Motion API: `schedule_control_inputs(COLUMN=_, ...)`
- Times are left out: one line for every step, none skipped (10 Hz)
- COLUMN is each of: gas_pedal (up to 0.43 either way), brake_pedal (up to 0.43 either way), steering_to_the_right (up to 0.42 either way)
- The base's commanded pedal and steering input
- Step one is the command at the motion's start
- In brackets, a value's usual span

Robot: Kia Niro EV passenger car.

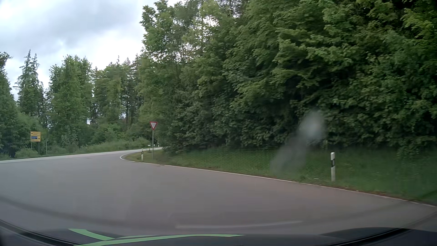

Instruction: Follow the waypoints while adhering to traffic rules and regulations

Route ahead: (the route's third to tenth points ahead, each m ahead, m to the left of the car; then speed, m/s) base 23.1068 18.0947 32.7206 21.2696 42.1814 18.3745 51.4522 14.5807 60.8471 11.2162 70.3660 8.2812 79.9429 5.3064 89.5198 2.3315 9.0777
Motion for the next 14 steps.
schedule_control_inputs(gas_pedal=0.0, brake_pedal=0.006, steering_to_the_right=-0.195)
schedule_control_inputs(gas_pedal=0.0, brake_pedal=0.006, steering_to_the_right=-0.194)
schedule_control_inputs(gas_pedal=0.0, brake_pedal=0.006, steering_to_the_right=-0.194)
schedule_control_inputs(gas_pedal=0.0, brake_pedal=0.006, steering_to_the_right=-0.194)
schedule_control_inputs(gas_pedal=0.0, brake_pedal=0.006, steering_to_the_right=-0.193)
schedule_control_inputs(gas_pedal=0.0, brake_pedal=0.006, steering_to_the_right=-0.191)
schedule_control_inputs(gas_pedal=0.0, brake_pedal=0.006, steering_to_the_right=-0.186)
schedule_control_inputs(gas_pedal=0.0, brake_pedal=0.006, steering_to_the_right=-0.179)
schedule_control_inputs(gas_pedal=0.0, brake_pedal=0.006, steering_to_the_right=-0.169)
schedule_control_inputs(gas_pedal=0.0, brake_pedal=0.006, steering_to_the_right=-0.161)
schedule_control_inputs(gas_pedal=0.0, brake_pedal=0.006, steering_to_the_right=-0.155)
schedule_control_inputs(gas_pedal=0.0, brake_pedal=0.006, steering_to_the_right=-0.145)
schedule_control_inputs(gas_pedal=0.0, brake_pedal=0.006, steering_to_the_right=-0.13)
schedule_control_inputs(gas_pedal=0.0, brake_pedal=0.006, steering_to_the_right=-0.115)
